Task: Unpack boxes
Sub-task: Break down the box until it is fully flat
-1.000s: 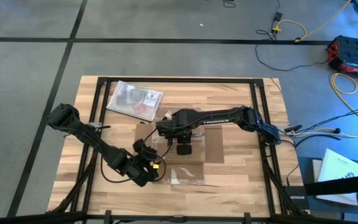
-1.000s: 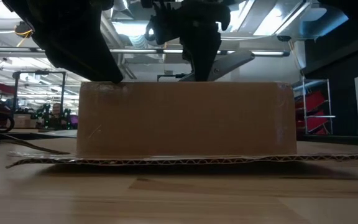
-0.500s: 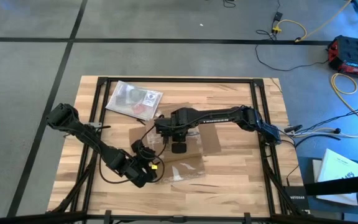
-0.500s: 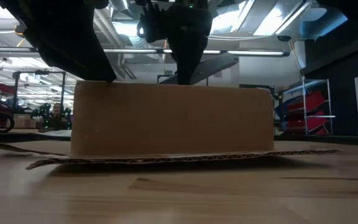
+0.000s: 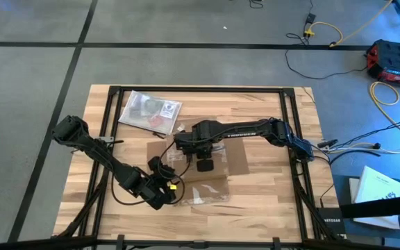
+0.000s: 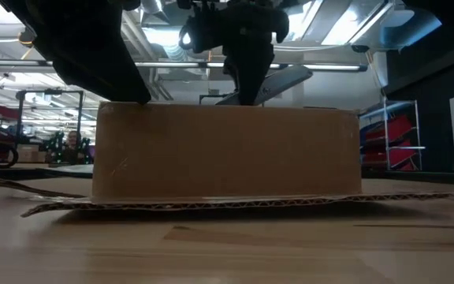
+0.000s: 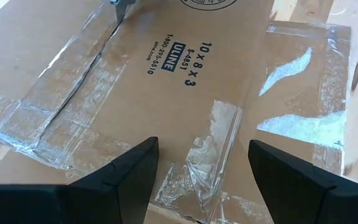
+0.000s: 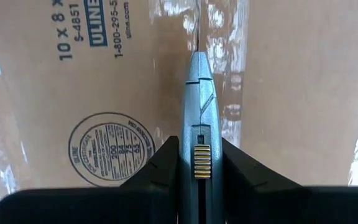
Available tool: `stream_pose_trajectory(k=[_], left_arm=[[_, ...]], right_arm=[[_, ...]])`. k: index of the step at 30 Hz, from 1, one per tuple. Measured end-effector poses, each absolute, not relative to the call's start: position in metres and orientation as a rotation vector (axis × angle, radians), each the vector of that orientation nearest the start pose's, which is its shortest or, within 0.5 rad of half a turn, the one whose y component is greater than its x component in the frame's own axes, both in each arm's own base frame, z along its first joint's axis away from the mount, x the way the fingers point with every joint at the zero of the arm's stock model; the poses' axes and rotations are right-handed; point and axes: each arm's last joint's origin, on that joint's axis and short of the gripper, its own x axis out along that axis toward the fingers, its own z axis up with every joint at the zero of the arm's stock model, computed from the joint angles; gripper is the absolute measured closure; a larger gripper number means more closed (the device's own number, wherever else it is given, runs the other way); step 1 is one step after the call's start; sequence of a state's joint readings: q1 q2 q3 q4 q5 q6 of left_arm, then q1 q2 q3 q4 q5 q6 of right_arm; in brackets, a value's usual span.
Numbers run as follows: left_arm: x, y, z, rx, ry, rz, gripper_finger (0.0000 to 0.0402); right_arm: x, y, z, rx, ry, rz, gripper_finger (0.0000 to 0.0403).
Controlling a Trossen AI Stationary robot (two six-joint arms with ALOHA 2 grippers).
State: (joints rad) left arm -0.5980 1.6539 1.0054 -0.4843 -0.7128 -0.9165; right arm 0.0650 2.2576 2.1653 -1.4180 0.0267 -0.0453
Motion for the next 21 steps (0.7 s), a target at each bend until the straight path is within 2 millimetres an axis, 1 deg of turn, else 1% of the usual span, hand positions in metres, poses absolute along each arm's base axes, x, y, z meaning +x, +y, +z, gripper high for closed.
stream_pose_trajectory(k=[11, 21], left_arm=[[0.268, -0.1595, 0.1852, -0.165, 0.745, 0.482, 0.0163], [0.268, -0.1595, 0.1851, -0.164, 0.745, 0.482, 0.0163]], right_arm=[[0.4385, 0.0276, 0.2484, -0.121, 1.542, 0.07, 0.0345], [0.4318, 0.0272, 0.2485, -0.128, 1.61, 0.077, 0.0345]])
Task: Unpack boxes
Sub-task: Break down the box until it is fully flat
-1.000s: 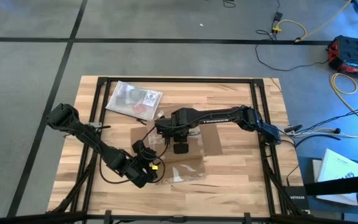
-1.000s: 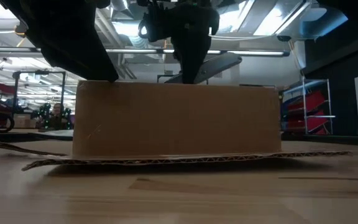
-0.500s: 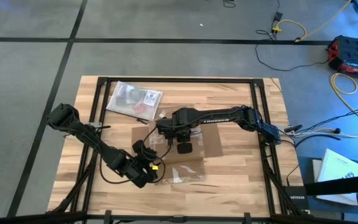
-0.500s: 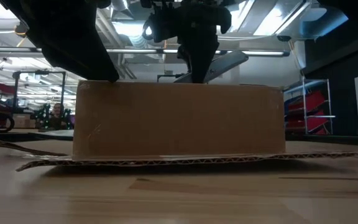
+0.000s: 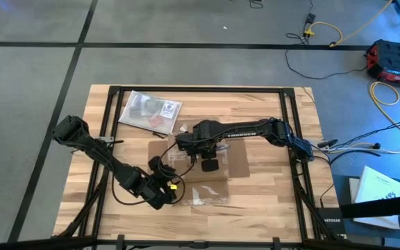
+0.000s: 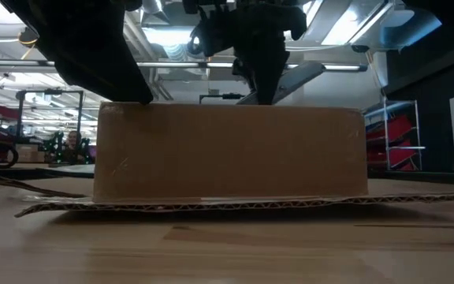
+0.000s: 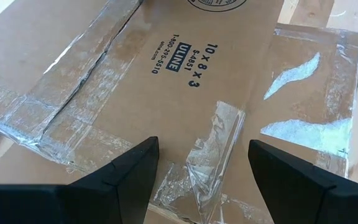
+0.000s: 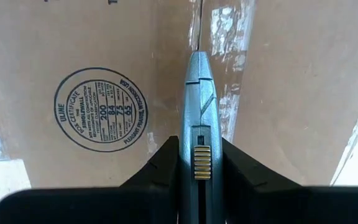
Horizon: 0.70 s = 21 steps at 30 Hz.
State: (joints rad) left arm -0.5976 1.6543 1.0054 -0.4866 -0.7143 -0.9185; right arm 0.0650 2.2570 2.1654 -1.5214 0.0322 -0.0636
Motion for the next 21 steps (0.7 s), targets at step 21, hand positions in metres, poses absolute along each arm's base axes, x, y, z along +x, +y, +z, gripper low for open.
stream_pose_trajectory(k=[21], left_arm=[[0.2678, -0.1593, 0.1849, -0.16, 0.746, 0.484, 0.0163]], right_arm=[[0.4265, 0.0273, 0.2488, -0.102, 1.665, 0.048, 0.0345]])
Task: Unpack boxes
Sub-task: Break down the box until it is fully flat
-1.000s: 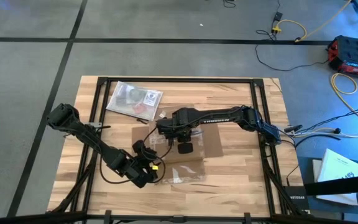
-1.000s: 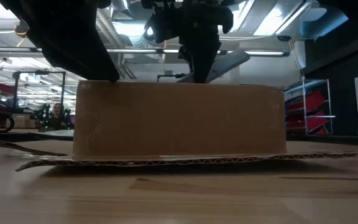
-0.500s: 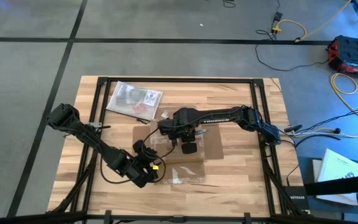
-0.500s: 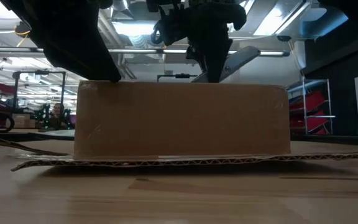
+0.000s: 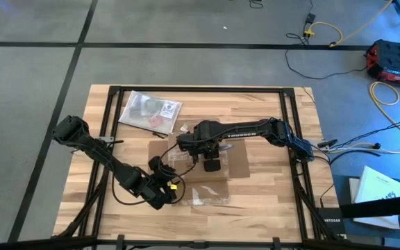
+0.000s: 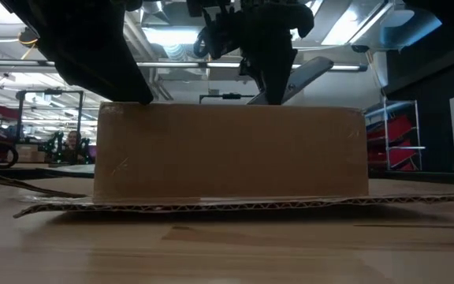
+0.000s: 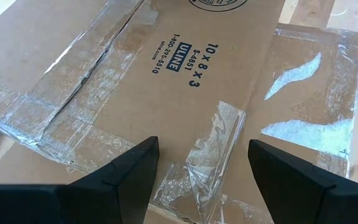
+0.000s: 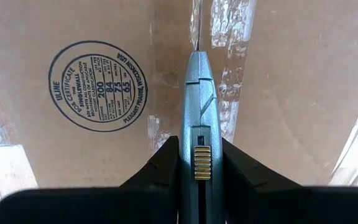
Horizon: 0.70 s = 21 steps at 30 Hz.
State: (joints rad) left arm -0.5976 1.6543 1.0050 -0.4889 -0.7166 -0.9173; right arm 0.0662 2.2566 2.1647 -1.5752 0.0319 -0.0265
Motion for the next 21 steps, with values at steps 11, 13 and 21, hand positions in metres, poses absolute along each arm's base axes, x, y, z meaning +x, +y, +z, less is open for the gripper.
stream_pose_trajectory(k=[11, 13, 21], left_arm=[[0.268, -0.159, 0.185, -0.158, 0.746, 0.484, 0.0163], [0.268, -0.159, 0.185, -0.158, 0.747, 0.484, 0.0163], [0.268, -0.159, 0.185, -0.159, 0.747, 0.485, 0.0163]], right_arm=[[0.424, 0.029, 0.254, -0.13, 1.649, 0.047, 0.0345], [0.423, 0.028, 0.258, -0.141, 1.641, 0.05, 0.0345], [0.413, 0.028, 0.258, -0.15, 1.668, 0.052, 0.0345]])
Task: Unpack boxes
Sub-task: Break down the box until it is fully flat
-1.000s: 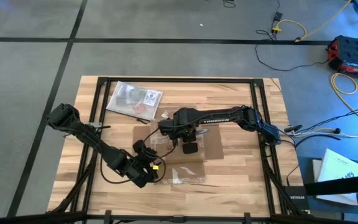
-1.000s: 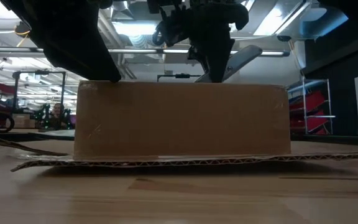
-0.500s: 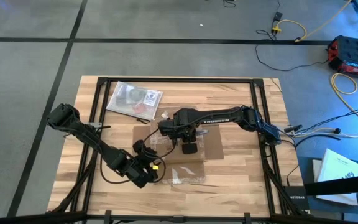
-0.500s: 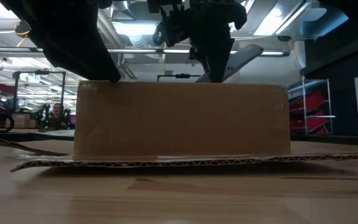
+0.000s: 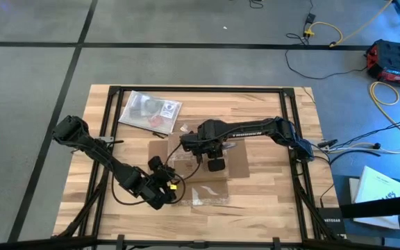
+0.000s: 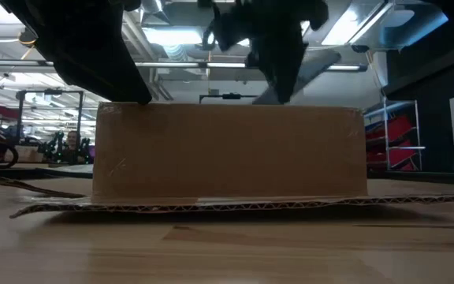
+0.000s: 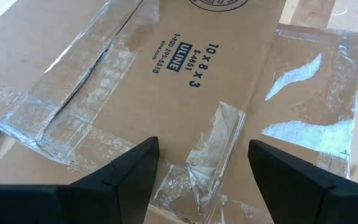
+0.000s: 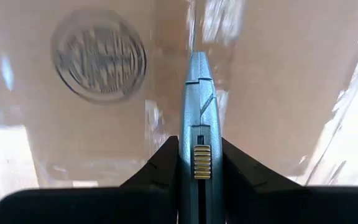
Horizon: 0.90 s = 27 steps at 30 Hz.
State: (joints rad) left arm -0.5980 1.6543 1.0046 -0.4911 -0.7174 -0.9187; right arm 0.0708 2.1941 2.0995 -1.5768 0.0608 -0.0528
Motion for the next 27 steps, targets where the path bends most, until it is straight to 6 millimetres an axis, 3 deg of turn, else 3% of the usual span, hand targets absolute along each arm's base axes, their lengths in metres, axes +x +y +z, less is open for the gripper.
stream_pose_trajectory(k=[5, 10, 16, 24, 27], left_arm=[[0.268, -0.159, 0.185, -0.162, 0.745, 0.486, 0.0163], [0.268, -0.159, 0.185, -0.179, 0.741, 0.492, 0.0163], [0.268, -0.159, 0.185, -0.176, 0.742, 0.491, 0.0163], [0.268, -0.159, 0.185, -0.159, 0.747, 0.483, 0.0163], [0.268, -0.159, 0.185, -0.16, 0.748, 0.483, 0.0163]], right_arm=[[0.404, 0.028, 0.248, -0.153, 1.696, 0.055, 0.0345], [0.394, 0.029, 0.253, -0.14, 1.659, 0.04, 0.0345], [0.367, 0.027, 0.262, -0.137, 1.681, 0.003, 0.0345], [0.332, 0.022, 0.246, -0.09, 1.709, -0.038, 0.0345], [0.323, 0.021, 0.25, -0.061, 1.678, -0.061, 0.0345]])
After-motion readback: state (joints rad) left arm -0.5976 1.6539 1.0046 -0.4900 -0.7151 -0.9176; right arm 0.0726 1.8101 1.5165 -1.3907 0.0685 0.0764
